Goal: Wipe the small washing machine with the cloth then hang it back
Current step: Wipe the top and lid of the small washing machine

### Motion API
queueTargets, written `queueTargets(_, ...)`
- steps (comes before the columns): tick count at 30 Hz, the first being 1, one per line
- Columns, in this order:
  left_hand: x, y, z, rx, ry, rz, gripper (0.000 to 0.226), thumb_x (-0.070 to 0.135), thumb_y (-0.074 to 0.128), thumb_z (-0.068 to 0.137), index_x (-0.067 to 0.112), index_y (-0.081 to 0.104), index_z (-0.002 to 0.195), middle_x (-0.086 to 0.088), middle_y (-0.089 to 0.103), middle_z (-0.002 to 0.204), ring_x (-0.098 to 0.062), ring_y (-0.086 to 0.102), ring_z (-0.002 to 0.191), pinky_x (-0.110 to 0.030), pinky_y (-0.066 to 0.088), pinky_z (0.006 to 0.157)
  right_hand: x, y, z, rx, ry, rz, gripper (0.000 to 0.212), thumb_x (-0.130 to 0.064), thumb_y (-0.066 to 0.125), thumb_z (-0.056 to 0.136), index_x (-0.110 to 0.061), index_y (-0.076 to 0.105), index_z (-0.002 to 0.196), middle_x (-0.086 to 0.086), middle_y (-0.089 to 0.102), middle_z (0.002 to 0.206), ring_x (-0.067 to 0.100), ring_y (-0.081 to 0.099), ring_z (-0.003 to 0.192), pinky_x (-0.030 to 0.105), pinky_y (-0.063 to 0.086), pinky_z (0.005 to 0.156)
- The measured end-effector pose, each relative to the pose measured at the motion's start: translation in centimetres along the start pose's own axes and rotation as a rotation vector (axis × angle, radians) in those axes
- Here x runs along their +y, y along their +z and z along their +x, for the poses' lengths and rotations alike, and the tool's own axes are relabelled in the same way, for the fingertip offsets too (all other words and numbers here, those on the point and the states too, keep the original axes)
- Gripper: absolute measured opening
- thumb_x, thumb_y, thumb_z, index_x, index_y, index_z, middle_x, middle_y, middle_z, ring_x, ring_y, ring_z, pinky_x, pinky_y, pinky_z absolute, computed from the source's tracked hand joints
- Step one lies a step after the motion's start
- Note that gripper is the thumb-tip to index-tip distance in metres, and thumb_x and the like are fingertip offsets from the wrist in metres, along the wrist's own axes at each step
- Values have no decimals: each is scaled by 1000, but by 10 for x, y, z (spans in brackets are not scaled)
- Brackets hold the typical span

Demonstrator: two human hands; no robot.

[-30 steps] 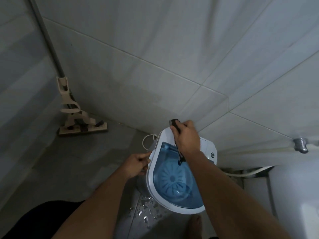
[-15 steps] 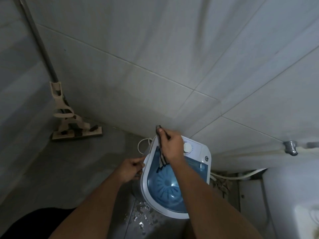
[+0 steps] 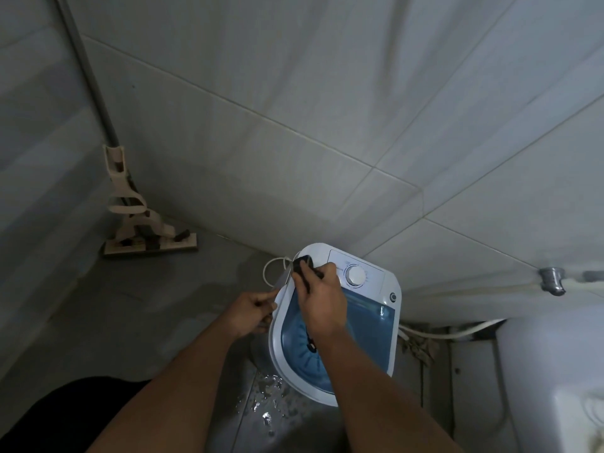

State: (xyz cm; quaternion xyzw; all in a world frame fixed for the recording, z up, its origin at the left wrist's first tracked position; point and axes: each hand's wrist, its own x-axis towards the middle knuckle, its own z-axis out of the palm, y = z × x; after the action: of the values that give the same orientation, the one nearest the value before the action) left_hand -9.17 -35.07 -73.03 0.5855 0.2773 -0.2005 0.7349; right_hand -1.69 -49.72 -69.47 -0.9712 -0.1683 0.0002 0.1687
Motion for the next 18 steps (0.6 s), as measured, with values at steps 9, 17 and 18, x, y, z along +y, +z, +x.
queueTargets(9,5,0,-7,-4,10,-1,38,10,53,101,27,63,132,-8,68,83,-22,62,80,-20,57,63,-1,-2,-24,20,28,44,38,-42,48,103,-29,59,138,3,52,114,24,61,94,41,59,77)
queueTargets(17,6,1,-7,-13,15,26,38,9,52,101,26,61,134,-15,60,90,-24,56,84,-22,54,63,-5,1,-26,12,13,-89,46,-40,49,105,-22,51,146,8,53,121,26,54,108,43,58,85)
queueTargets(18,6,0,-7,-14,17,30,38,9,52,101,26,61,134,-15,59,90,-24,55,84,-22,53,62,-5,0,-26,6,9,-90,45,-39,49,105,-21,51,146,9,53,121,27,54,108,42,58,85)
